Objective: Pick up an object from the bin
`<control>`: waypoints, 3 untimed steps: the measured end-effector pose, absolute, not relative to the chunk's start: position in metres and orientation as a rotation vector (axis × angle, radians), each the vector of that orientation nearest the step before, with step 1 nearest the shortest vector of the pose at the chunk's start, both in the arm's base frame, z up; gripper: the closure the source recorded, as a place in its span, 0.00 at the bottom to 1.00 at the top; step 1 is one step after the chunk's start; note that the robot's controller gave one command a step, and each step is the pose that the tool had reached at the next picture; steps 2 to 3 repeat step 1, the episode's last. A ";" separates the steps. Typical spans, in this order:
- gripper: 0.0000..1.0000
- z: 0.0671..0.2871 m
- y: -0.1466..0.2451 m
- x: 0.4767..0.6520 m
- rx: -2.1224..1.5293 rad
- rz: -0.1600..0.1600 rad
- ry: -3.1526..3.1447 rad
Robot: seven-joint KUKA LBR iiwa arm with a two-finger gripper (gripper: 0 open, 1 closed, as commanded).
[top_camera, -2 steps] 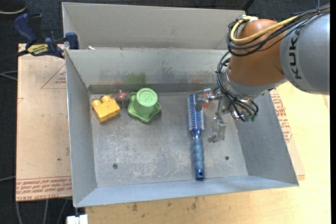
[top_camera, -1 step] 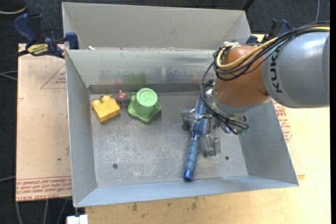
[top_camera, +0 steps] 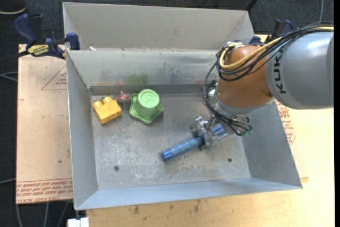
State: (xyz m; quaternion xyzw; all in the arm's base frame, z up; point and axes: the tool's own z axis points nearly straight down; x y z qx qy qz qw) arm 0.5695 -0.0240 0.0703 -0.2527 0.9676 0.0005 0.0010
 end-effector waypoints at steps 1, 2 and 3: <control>1.00 0.225 -0.005 0.568 -0.715 -0.002 3.049; 1.00 0.225 -0.005 0.568 -0.715 -0.002 3.049; 1.00 0.225 -0.005 0.568 -0.715 -0.002 3.049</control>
Offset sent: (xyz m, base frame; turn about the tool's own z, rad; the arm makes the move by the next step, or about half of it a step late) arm -0.0039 0.0180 0.1509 0.0507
